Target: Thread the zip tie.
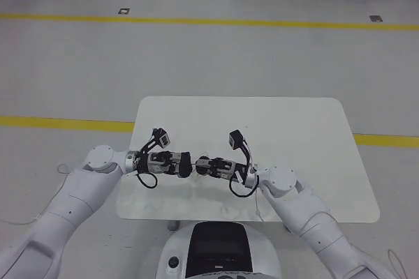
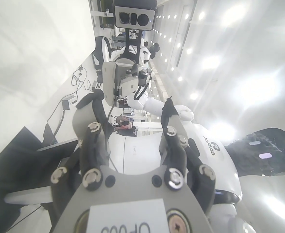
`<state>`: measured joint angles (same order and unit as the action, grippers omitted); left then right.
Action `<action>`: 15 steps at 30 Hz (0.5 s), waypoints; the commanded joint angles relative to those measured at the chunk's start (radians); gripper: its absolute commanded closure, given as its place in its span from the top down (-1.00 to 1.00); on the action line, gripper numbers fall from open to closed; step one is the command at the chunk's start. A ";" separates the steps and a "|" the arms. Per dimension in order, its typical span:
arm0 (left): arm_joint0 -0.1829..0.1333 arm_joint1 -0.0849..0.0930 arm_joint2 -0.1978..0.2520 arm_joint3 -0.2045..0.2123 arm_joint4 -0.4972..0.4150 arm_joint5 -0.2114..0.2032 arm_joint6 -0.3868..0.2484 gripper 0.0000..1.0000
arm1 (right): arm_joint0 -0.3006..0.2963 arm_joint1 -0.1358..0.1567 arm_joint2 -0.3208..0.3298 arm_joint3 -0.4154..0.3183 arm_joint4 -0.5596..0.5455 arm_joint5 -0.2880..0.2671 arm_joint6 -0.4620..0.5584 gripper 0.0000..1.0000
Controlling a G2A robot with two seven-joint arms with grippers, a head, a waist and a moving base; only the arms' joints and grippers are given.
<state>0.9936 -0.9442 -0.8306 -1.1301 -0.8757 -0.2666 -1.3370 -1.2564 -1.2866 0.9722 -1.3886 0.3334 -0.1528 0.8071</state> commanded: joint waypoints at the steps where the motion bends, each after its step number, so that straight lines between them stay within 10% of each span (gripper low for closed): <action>1: 0.001 -0.001 -0.001 0.000 0.002 0.001 -0.003 -0.02 | -0.001 0.001 0.001 0.000 0.006 -0.012 0.009 -1.00; 15: 0.003 -0.008 -0.010 0.005 0.002 0.003 -0.021 -0.20 | 0.012 0.001 -0.016 0.014 0.000 -0.031 0.036 -1.00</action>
<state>0.9965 -0.9518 -0.8394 -1.1257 -0.8741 -0.2633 -1.3572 -1.2445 -1.2859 0.9562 -1.3745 0.3329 -0.1848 0.8452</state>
